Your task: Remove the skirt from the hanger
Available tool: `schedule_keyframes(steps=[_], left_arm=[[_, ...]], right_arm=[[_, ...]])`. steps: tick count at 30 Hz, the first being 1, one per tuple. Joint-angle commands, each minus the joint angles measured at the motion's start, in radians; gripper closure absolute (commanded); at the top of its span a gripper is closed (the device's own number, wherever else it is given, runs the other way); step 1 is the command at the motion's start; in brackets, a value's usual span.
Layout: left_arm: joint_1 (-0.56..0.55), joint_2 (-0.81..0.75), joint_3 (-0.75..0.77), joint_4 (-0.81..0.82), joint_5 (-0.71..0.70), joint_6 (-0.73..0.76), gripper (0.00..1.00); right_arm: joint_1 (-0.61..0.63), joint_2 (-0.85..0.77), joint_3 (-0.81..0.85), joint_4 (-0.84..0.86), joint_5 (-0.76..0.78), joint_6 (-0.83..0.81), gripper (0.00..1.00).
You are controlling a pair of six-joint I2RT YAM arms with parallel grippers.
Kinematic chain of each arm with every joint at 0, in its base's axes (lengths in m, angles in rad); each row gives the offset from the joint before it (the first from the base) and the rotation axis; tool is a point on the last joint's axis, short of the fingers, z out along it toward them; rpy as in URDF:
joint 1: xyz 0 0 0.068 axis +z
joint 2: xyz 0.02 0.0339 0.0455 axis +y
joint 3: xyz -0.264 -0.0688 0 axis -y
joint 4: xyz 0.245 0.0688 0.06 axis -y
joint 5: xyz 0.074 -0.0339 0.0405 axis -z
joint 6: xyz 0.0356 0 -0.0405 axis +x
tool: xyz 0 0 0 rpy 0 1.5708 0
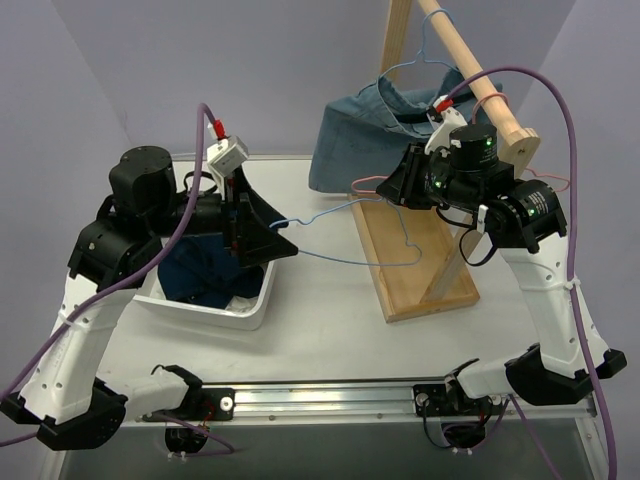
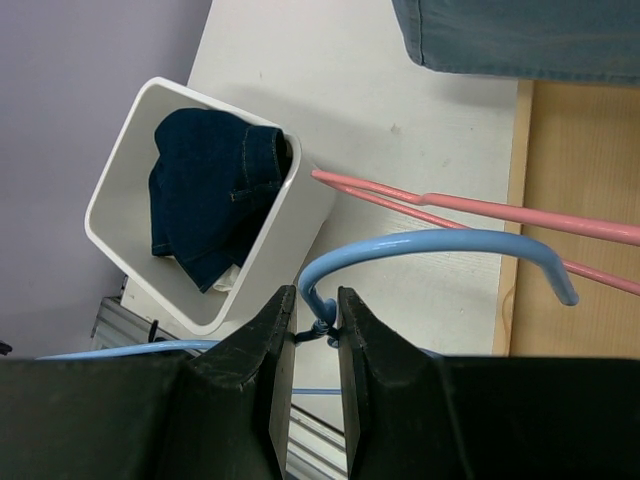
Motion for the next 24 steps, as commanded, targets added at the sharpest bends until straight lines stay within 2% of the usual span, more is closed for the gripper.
schedule_keyframes(steps=[1,4,7,8,9,10,11,14,15,17,18,21,24], left_arm=[[-0.034,0.021,0.061,-0.074,-0.052,0.068,0.13],[-0.053,0.041,0.091,-0.103,-0.089,0.088,0.19],[-0.053,0.073,0.14,-0.14,-0.12,0.096,0.55],[-0.053,0.086,0.156,-0.158,-0.134,0.102,0.79],[-0.054,0.098,0.17,-0.195,-0.164,0.103,0.93],[-0.054,0.119,0.183,-0.215,-0.183,0.108,0.97],[-0.054,0.132,0.206,-0.229,-0.195,0.117,0.98],[-0.054,0.149,0.24,-0.269,-0.252,0.134,0.98],[-0.053,0.15,0.248,-0.278,-0.269,0.14,0.98],[-0.053,0.146,0.26,-0.28,-0.293,0.157,0.98],[-0.051,0.144,0.274,-0.277,-0.293,0.162,0.98],[-0.05,0.141,0.299,-0.269,-0.284,0.172,0.98],[-0.05,0.141,0.294,-0.248,-0.26,0.168,0.98]], right_arm=[[-0.006,-0.001,0.024,0.019,-0.003,0.0,1.0],[-0.006,-0.004,0.026,0.017,-0.003,0.001,1.0],[-0.006,-0.004,0.029,0.016,-0.004,-0.003,1.0],[-0.006,-0.004,0.03,0.016,-0.006,-0.003,1.0],[-0.006,-0.007,0.03,0.016,-0.006,-0.005,1.0],[-0.006,-0.007,0.035,0.013,-0.006,-0.01,1.0],[-0.006,-0.008,0.04,0.01,-0.006,-0.011,1.0],[-0.006,-0.008,0.052,0.0,-0.015,-0.017,0.88],[-0.006,-0.011,0.052,-0.001,-0.023,-0.022,0.74],[-0.006,-0.017,0.055,-0.007,-0.041,-0.028,0.57],[-0.006,-0.021,0.058,-0.009,-0.044,-0.031,0.44],[-0.006,-0.036,0.087,-0.023,-0.056,-0.042,0.29],[-0.008,-0.056,0.151,-0.001,-0.093,-0.036,0.22]])
